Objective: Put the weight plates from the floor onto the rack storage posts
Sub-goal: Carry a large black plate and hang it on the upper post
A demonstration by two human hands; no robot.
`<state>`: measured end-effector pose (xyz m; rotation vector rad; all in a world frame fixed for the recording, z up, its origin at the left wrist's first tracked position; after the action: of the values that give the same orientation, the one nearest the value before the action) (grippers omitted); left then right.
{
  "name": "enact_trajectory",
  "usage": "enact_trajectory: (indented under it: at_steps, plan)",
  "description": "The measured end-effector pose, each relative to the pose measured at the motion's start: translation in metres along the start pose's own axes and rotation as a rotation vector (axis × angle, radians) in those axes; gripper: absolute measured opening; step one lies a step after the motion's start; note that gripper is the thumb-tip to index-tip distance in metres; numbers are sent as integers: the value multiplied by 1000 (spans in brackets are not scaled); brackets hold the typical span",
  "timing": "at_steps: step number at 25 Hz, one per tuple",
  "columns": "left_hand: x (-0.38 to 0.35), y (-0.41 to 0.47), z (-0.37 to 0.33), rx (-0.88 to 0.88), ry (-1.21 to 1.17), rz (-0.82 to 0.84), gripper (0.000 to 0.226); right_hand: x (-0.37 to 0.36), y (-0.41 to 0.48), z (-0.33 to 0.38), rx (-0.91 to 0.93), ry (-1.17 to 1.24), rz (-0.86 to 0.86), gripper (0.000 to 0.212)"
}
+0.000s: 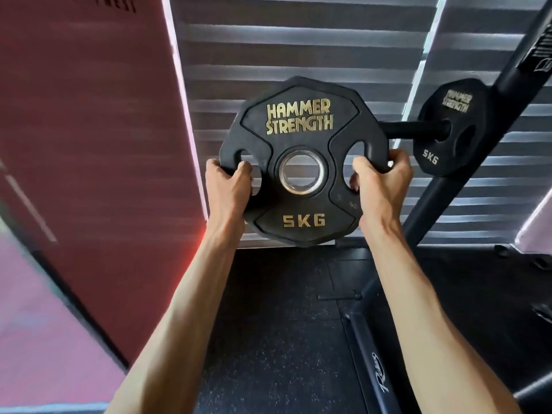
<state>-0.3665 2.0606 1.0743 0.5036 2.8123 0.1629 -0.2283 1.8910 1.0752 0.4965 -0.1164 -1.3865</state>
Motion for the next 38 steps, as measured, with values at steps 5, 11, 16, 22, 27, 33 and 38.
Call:
enact_trajectory:
  at_steps: [5, 11, 16, 22, 27, 33, 38]
  plan:
    - [-45, 96, 36, 75, -13, 133, 15, -42, 56, -41, 37, -55, -98, 24]
    - [-119, 205, 85, 189, -50, 364, 18, -84, 120, -88, 68, -228, -367, 23]
    - [-194, 257, 117, 254, -61, 588, 25, -87, 159, -110, 103, -355, -617, 21]
    - [-291, 279, 154, 259, -71, 826, 21, -65, 206, -136, 170, -452, -840, 29]
    - [-363, 284, 171, 268, -71, 1023, 32, -54, 232, -144, 237, -491, -986, 28]
    - [-402, 281, 191, 328, -116, 1154, 33, -62, 233, -140, 317, -641, -1118, 26]
    - [-425, 268, 187, 298, -152, 1343, 34, -56, 220, -129, 330, -689, -1281, 26]
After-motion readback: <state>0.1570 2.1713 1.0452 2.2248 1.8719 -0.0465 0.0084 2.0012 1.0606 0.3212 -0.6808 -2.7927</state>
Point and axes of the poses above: each hand's wrist, its own y-axis towards the middle knuckle, its own x-axis out of the back of the hand, z = x × y, the point moved 2 cm from there along y, towards the middle knuckle, and after that the axes turned 4 degrees about -y, right-handed, at the moved point
